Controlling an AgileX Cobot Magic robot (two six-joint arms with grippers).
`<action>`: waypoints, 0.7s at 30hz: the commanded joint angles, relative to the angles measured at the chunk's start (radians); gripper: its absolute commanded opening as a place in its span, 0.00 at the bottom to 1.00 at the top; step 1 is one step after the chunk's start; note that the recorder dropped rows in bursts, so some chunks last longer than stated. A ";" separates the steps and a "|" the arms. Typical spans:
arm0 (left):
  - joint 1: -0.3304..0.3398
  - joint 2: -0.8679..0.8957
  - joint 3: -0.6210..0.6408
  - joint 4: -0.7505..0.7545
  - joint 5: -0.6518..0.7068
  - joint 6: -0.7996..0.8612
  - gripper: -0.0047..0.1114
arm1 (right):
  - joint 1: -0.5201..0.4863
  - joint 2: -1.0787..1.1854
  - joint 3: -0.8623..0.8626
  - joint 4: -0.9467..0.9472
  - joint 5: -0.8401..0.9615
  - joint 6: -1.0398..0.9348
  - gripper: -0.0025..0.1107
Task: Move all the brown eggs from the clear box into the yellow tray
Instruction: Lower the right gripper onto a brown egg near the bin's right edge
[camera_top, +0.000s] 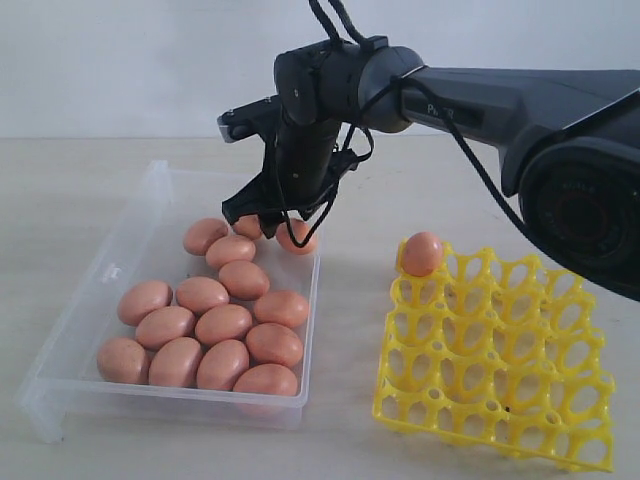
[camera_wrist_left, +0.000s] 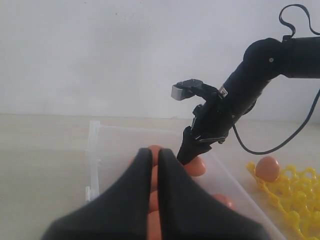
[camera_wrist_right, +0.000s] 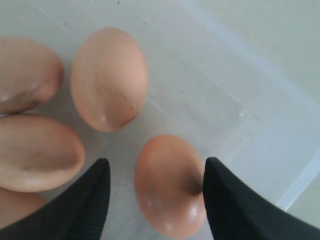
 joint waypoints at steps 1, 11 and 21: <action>-0.008 -0.003 0.003 -0.002 -0.003 -0.008 0.08 | 0.000 0.002 -0.004 -0.006 0.016 -0.070 0.43; -0.008 -0.003 0.003 -0.002 -0.003 -0.008 0.08 | 0.000 0.049 -0.004 0.016 0.034 -0.208 0.43; -0.008 -0.003 0.003 -0.002 -0.005 -0.008 0.08 | 0.000 0.062 -0.004 0.016 0.018 -0.208 0.43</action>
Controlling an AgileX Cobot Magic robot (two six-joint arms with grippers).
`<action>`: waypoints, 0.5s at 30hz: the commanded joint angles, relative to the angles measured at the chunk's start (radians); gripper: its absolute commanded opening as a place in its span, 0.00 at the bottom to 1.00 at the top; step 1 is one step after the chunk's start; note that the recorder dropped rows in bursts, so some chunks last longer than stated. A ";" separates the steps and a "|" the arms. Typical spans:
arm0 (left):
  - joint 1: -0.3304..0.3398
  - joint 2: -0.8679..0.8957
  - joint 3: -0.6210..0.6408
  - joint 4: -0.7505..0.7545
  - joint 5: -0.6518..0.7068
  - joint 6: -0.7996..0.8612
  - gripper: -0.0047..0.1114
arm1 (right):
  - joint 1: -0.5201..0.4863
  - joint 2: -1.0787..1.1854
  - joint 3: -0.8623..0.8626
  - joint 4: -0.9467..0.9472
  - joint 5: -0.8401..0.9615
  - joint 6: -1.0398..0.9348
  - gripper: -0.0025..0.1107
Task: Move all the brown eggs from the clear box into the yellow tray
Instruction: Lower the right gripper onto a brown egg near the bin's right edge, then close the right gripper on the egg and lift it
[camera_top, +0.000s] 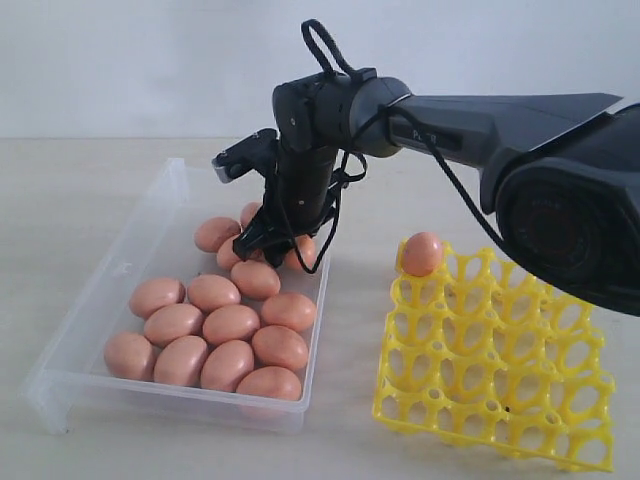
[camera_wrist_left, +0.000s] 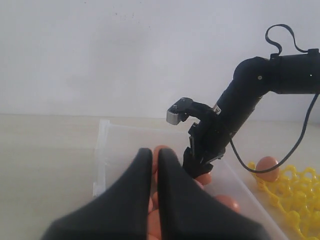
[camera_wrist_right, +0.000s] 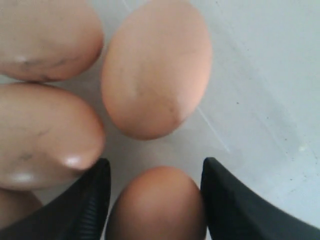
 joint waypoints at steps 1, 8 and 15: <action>-0.008 -0.003 0.003 -0.002 -0.005 -0.008 0.08 | -0.002 0.001 -0.004 -0.011 0.010 -0.003 0.42; -0.008 -0.003 0.003 -0.002 -0.005 -0.008 0.08 | -0.002 -0.042 -0.004 -0.031 -0.018 0.048 0.02; -0.008 -0.003 0.003 -0.002 -0.005 -0.008 0.08 | -0.002 -0.160 0.009 -0.162 -0.109 0.202 0.02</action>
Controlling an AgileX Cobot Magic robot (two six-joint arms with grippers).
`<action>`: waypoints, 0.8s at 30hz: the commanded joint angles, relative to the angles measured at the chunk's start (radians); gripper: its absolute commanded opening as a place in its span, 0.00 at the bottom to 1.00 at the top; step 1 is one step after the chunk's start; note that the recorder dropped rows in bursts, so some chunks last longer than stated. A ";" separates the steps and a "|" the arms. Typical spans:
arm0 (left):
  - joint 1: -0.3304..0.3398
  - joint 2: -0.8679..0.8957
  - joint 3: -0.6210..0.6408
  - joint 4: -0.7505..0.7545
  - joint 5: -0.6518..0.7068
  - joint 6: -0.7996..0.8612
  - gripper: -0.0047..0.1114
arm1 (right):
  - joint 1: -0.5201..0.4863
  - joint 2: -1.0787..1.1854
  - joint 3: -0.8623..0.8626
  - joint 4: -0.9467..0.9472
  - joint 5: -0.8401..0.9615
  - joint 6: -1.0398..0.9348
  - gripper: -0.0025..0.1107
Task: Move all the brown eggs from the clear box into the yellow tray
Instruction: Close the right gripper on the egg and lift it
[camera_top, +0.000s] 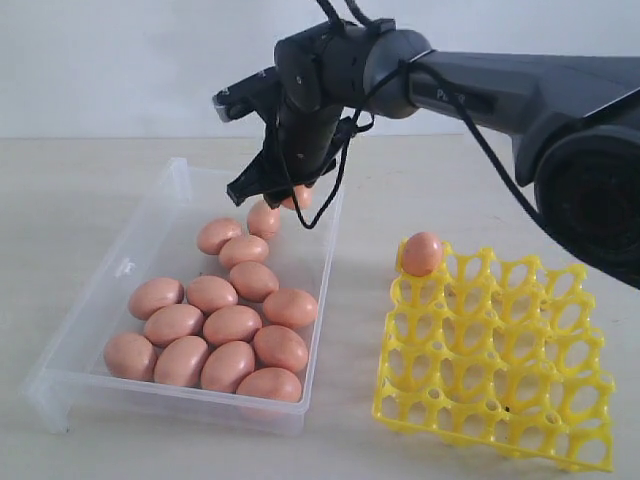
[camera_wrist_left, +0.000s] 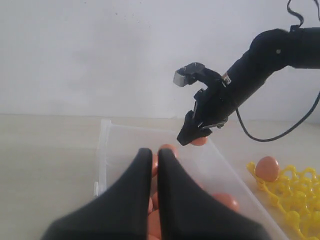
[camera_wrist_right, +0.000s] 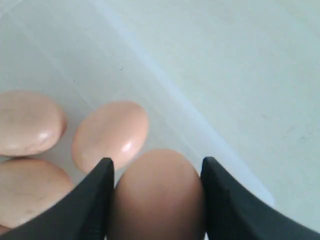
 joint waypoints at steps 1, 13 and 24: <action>-0.008 -0.003 0.003 -0.002 -0.001 -0.008 0.08 | -0.002 -0.081 0.034 -0.031 -0.062 0.056 0.02; -0.008 -0.003 0.003 -0.002 -0.001 -0.008 0.08 | -0.002 -0.429 0.601 -0.033 -0.683 0.125 0.02; -0.008 -0.003 0.003 -0.002 -0.005 -0.008 0.08 | -0.032 -0.643 1.083 0.097 -1.288 0.069 0.02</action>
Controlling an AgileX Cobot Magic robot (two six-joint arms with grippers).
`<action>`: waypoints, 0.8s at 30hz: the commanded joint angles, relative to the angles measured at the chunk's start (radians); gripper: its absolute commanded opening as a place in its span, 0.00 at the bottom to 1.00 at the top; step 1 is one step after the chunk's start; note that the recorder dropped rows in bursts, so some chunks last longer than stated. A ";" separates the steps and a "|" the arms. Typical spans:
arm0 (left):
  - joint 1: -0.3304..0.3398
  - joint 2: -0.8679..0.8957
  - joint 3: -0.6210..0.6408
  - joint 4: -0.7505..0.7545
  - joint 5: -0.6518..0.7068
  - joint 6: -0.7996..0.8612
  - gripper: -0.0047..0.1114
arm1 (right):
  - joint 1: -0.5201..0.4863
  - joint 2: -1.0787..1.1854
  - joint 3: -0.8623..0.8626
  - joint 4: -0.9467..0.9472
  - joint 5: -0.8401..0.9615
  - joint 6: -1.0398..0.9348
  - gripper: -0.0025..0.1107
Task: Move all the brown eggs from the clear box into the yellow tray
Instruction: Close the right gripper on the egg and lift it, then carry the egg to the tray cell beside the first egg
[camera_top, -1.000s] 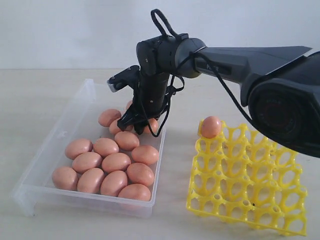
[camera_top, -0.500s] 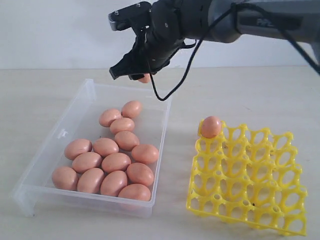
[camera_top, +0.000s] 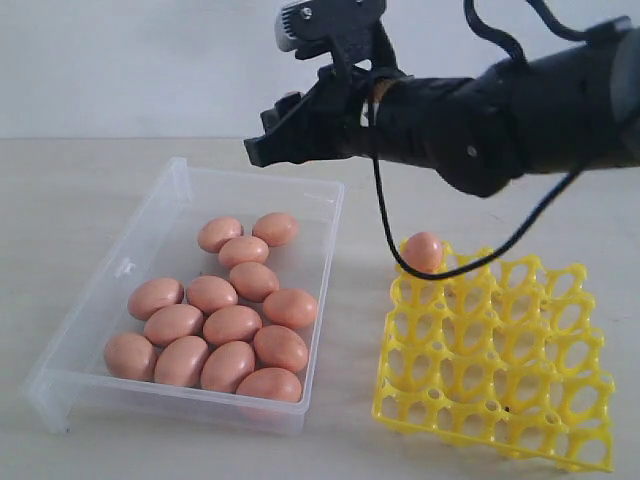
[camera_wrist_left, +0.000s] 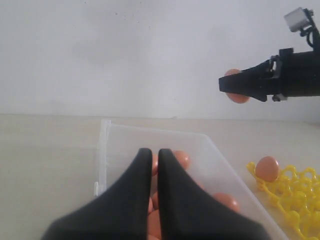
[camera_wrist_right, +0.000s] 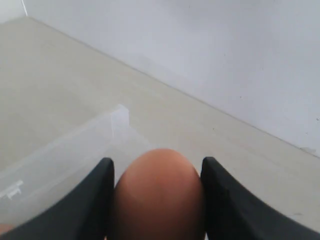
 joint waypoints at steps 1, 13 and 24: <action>-0.008 -0.003 0.003 -0.002 -0.005 -0.008 0.08 | -0.036 -0.061 0.163 0.144 -0.238 -0.079 0.02; -0.008 -0.003 0.003 -0.002 -0.005 -0.008 0.08 | -0.047 -0.089 0.554 0.532 -0.852 -0.244 0.02; -0.008 -0.003 0.003 -0.002 -0.002 -0.008 0.08 | -0.179 -0.078 0.603 0.506 -0.742 -0.071 0.02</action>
